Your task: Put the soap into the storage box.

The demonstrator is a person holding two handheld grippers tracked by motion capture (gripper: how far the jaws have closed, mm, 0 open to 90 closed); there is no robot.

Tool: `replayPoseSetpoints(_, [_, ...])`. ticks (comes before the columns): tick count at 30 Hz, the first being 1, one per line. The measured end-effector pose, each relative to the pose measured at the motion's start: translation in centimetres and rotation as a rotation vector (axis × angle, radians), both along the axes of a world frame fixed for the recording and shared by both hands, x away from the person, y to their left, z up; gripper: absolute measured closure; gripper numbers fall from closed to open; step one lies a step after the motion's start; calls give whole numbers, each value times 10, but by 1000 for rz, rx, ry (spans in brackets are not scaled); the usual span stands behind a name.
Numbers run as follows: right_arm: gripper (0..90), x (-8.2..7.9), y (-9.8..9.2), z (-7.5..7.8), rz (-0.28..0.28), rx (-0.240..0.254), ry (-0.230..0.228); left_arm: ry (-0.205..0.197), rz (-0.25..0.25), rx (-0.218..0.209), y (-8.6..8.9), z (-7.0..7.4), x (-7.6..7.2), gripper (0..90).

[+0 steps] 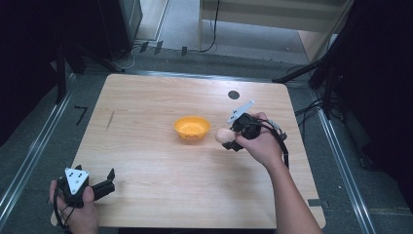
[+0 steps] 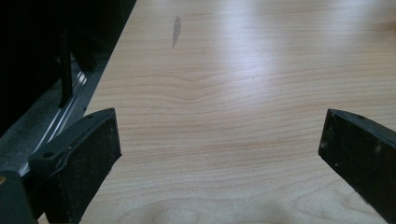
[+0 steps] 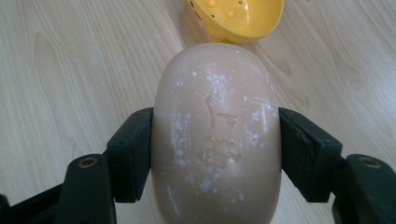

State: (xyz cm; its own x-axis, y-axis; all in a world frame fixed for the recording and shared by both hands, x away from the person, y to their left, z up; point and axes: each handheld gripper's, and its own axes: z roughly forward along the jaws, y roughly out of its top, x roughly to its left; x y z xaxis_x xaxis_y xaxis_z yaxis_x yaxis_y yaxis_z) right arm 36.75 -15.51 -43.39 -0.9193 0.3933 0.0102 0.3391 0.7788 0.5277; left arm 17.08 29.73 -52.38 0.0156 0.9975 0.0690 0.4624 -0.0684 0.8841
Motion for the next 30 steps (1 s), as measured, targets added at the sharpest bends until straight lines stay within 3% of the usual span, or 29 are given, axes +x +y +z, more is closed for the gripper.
replayPoseSetpoints(7, [338, 7, 8, 2, 33, -26, -33, 1, 1, -2, 0, 0, 0, 0])
replayPoseSetpoints(9, [338, 12, 13, 2, 65, -40, -41, 2, 0, -4, 0, 0, 0, 0])
replayPoseSetpoints(18, [338, 22, 27, 0, 112, -62, -45, 3, 2, -9, 1, 0, 0, 0])
replayPoseSetpoints(30, [338, 31, 42, -3, 152, -37, -47, 3, 1, -13, 1, 0, 0, 0])
